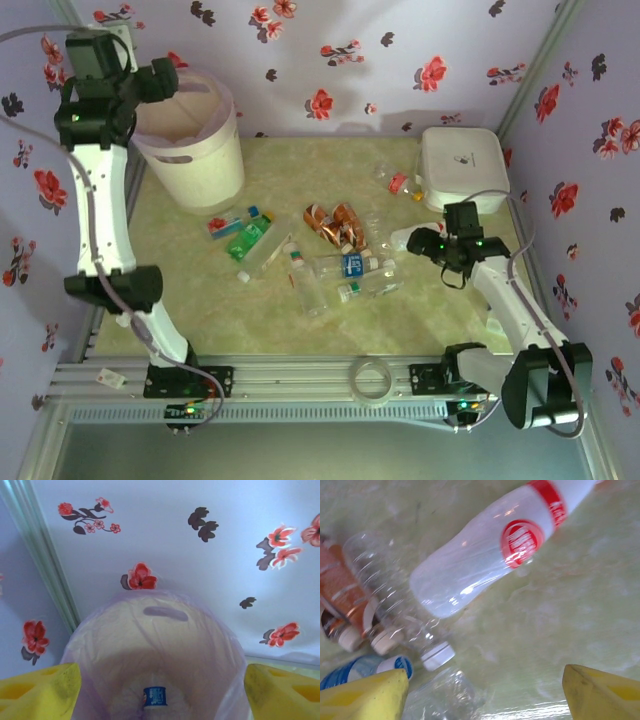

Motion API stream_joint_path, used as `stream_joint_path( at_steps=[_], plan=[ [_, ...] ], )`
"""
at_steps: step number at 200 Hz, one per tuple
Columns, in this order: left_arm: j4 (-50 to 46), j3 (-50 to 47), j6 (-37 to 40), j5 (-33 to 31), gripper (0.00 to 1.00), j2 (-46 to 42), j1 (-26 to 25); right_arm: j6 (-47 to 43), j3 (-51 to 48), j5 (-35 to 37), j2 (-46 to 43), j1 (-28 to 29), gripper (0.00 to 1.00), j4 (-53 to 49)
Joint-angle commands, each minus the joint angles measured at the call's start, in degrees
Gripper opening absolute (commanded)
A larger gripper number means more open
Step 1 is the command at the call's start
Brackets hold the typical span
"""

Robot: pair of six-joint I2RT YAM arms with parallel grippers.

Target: Put the plastic bottles in the bin

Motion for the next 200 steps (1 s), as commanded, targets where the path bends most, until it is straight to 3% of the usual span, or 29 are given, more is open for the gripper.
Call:
stream_joint_path(
  at_steps=[1, 26, 50, 67, 83, 95, 119, 155, 200],
  plan=[
    [0.3, -10.32, -0.48, -1.09, 0.83, -6.47, -3.47, -5.41, 4.63, 1.6, 2.05, 6.26, 0.81, -4.03],
    [2.26, -24.39, -2.49, -1.36, 0.82, -14.26, -9.5, -11.72, 9.89, 6.33, 5.95, 14.24, 0.81, -12.25],
    [3.3, -35.26, -5.84, -1.58, 0.82, -19.81, -15.67, -19.59, 11.08, 5.81, 6.31, 19.42, 0.8, -11.33],
    [5.6, -42.53, -9.54, -0.79, 0.82, -23.25, -19.02, -30.27, 10.46, 0.91, 6.05, 21.48, 0.81, -9.86],
    [7.7, -49.4, -13.61, 3.18, 0.82, -25.47, -20.47, -41.95, 8.78, 1.45, 5.76, 24.2, 0.87, -10.11],
    [9.33, -54.2, -16.28, 5.67, 0.82, -26.4, -21.48, -52.04, 7.96, 1.68, 5.31, 24.98, 0.97, -10.37],
    [13.12, -62.52, -21.08, 11.95, 0.82, -27.23, -22.83, -63.65, 5.79, 4.57, 4.89, 24.81, 0.99, -7.7],
    [18.15, -70.68, -25.86, 13.12, 0.82, -30.46, -24.52, -68.77, 7.57, 6.6, 10.74, 23.14, 0.99, -15.56],
    [21.49, -74.59, -27.89, 13.31, 0.82, -31.78, -24.47, -70.5, 7.08, 7.64, 16.76, 23.58, 0.99, -11.92]
  ],
)
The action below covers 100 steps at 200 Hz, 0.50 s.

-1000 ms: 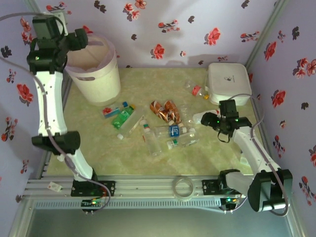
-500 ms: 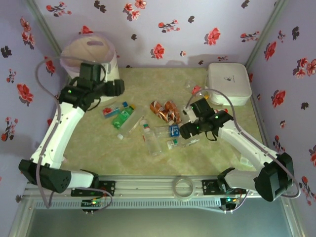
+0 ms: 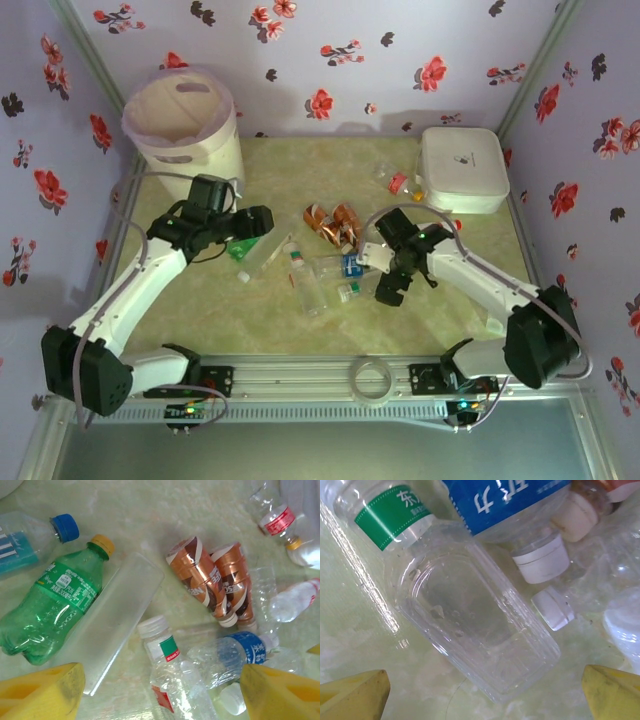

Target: Put the plastic bottles in the bin

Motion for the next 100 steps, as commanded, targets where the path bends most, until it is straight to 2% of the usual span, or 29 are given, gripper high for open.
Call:
stream_joint_path(
  at_steps=[1, 26, 44, 72, 89, 100],
  plan=[
    [4.72, -1.13, -2.71, 1.29, 0.82, -1.36, -0.25, -4.16, 0.05, 2.71, 3.19, 0.12, 0.99, 0.65],
    [5.75, -1.49, -3.36, 1.29, 0.81, -1.49, -0.27, -3.69, -0.64, 3.59, 6.33, 0.21, 0.99, 2.42],
    [6.84, -1.69, -4.24, 1.34, 0.8, -1.42, -0.23, -2.75, -0.74, 1.66, 7.62, 0.3, 0.97, 1.47],
    [7.04, -1.16, -4.5, 1.31, 0.78, -0.99, -0.23, -2.16, -1.68, 3.5, 10.05, 0.44, 0.97, 3.85],
    [7.39, -1.44, -5.02, 1.16, 0.78, -1.25, -0.23, -1.65, -1.71, 3.53, 11.14, 0.64, 0.92, 4.05],
    [7.48, -1.6, -5.37, 1.12, 0.78, -1.44, -0.24, -0.63, -1.84, 3.49, 10.9, 0.88, 0.84, 3.98]
  ],
)
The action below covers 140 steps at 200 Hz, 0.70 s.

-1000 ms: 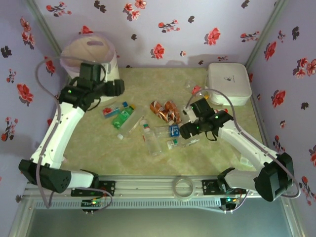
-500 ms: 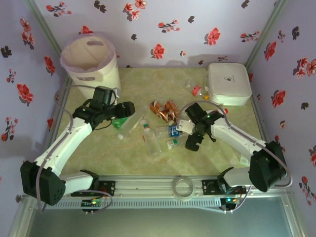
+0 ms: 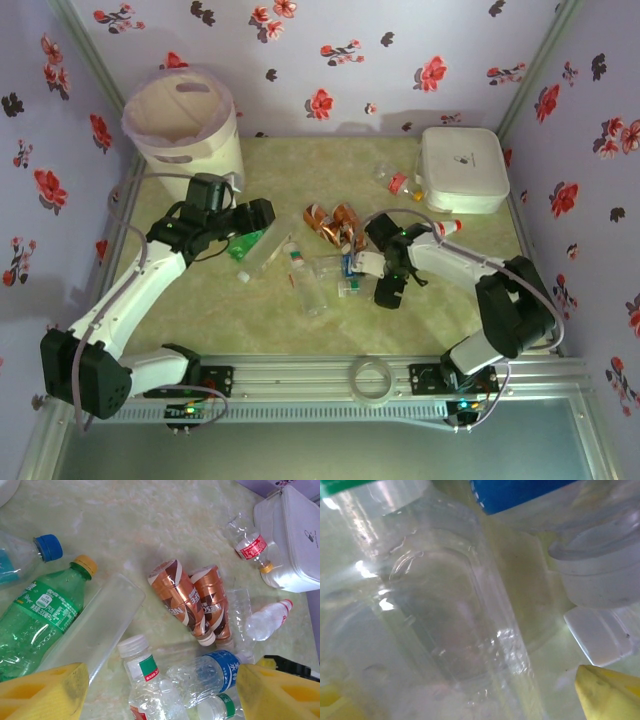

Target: Put the plastic bottles in the bin

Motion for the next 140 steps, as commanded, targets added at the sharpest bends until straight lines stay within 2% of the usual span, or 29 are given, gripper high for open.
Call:
stream_joint_path(
  at_steps=[1, 30, 62, 98, 107, 128, 140],
  plan=[
    [1.75, -0.44, -1.52, 0.39, 0.77, -0.92, -0.18, 1.08, -0.86, 1.03, 0.49, 0.68, 0.84, 0.15],
    [2.02, -0.53, -2.34, 0.39, 0.77, -0.86, -0.2, 2.89, -2.17, 1.53, -3.79, 1.43, 0.66, -1.32],
    [2.98, -0.29, -3.08, 0.44, 0.77, -0.29, -0.2, 4.59, -1.83, 2.02, -9.41, 1.99, 0.62, -5.96],
    [5.1, -0.53, -4.5, 1.59, 0.77, -0.06, -0.21, 6.28, -0.89, 0.25, -16.56, 2.6, 0.49, -10.4],
    [5.82, -0.62, -5.04, 2.03, 0.77, -0.01, -0.27, 7.16, -0.56, 0.46, -17.24, 2.63, 0.48, -10.66],
    [11.93, -2.69, -7.32, 5.95, 0.8, -0.28, -0.29, 11.0, 0.45, 1.51, -19.99, 2.3, 0.48, -7.25],
    [18.88, -4.83, -10.46, 10.49, 0.83, -0.3, -0.23, 14.41, 1.56, 1.72, -21.49, 1.4, 0.43, -4.23]
  ],
)
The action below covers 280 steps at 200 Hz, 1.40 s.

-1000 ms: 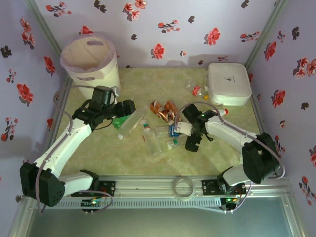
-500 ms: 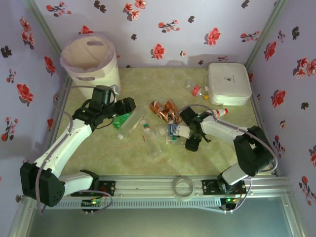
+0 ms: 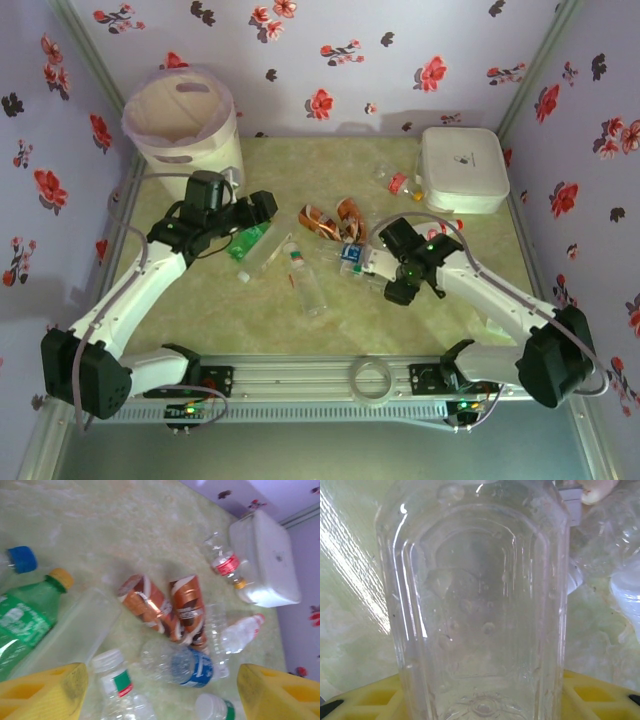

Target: Put the plastic bottles in the bin

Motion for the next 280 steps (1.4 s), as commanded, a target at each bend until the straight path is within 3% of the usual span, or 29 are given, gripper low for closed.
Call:
stream_joint_path(
  at_steps=[1, 20, 32, 77, 118, 145, 196, 216, 280],
  plan=[
    [12.07, -3.59, -5.56, 7.87, 0.84, -0.25, -0.26, 7.04, 3.25, 0.79, -3.0, -0.83, 0.43, 3.51],
    [21.81, -6.09, -9.7, 9.94, 0.88, -0.02, -1.49, 14.45, 4.8, 0.75, -3.41, -1.27, 0.42, 10.16],
    [25.68, -6.83, -11.61, 9.92, 0.91, 0.57, -2.39, 21.17, 4.49, 3.23, -3.11, -1.27, 0.33, 17.35],
    [37.66, -7.9, -16.51, 7.18, 0.97, 6.06, -8.73, 35.81, 1.46, 0.8, -0.99, -0.2, 0.32, 38.18],
    [37.28, -3.58, -12.77, 6.6, 0.9, 10.52, -10.53, 36.02, 3.31, -3.77, 1.28, 1.53, 0.33, 39.41],
    [41.36, -1.72, -14.25, 6.84, 0.85, 13.96, -10.58, 37.0, 2.24, -7.0, 0.95, 1.98, 0.34, 40.71],
    [41.48, 2.56, -13.88, 8.84, 0.83, 18.45, -11.63, 37.53, 2.48, -11.44, 1.91, 2.21, 0.34, 40.58],
    [41.92, 3.06, -14.14, 8.83, 0.78, 19.22, -11.65, 37.47, 2.43, -13.4, 2.61, 2.33, 0.34, 40.91],
    [42.62, 3.64, -14.47, 8.85, 0.45, 20.49, -11.9, 37.45, 2.25, -13.4, 3.15, 2.42, 0.35, 40.99]
  ],
)
